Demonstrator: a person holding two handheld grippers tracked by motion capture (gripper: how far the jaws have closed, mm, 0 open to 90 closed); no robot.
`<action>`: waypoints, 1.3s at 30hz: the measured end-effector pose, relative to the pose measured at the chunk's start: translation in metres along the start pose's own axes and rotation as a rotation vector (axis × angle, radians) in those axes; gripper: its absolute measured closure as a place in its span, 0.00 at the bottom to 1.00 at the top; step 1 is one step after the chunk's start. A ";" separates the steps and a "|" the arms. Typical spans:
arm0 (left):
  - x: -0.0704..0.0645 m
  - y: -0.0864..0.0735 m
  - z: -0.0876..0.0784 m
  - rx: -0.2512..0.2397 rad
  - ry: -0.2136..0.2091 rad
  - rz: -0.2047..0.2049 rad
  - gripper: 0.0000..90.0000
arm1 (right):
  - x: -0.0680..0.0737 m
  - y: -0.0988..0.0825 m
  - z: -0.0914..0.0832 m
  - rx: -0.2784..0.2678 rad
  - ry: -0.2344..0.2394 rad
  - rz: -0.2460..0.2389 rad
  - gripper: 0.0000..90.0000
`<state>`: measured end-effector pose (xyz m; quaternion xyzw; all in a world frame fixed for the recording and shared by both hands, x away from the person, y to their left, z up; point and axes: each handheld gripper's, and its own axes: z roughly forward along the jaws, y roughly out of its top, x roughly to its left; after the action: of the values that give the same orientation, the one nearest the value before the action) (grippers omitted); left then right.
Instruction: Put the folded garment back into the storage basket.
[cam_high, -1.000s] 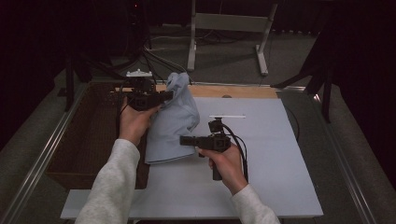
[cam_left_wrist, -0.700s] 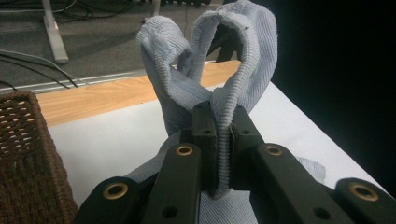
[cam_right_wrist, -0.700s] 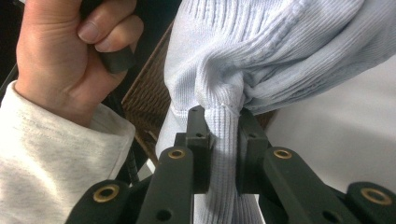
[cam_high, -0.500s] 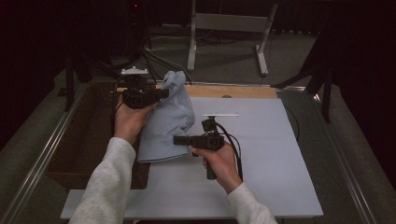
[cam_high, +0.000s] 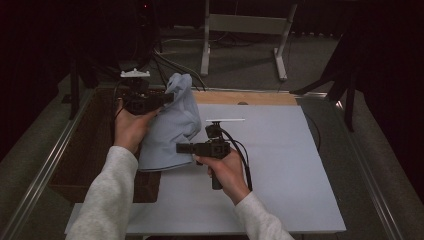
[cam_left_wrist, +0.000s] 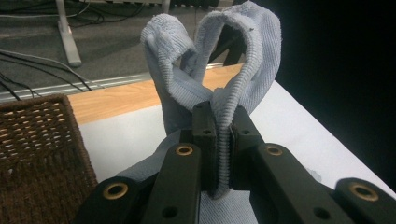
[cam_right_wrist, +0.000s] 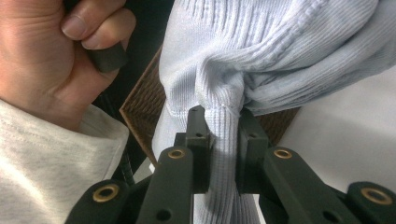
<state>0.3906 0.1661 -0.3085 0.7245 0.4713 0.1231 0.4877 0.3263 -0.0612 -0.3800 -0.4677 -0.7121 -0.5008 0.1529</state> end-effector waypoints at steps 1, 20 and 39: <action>0.001 0.000 -0.001 0.000 0.001 0.001 0.94 | 0.001 0.001 0.002 0.001 0.000 -0.003 0.88; 0.020 -0.002 -0.019 -0.008 0.030 -0.009 0.94 | 0.015 0.005 0.032 0.013 -0.004 -0.013 0.87; 0.033 -0.011 -0.027 -0.007 0.057 -0.015 0.94 | 0.030 0.006 0.066 0.041 -0.036 -0.045 0.87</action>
<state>0.3851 0.2098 -0.3133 0.7155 0.4899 0.1417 0.4774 0.3319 0.0108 -0.3859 -0.4574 -0.7351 -0.4810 0.1383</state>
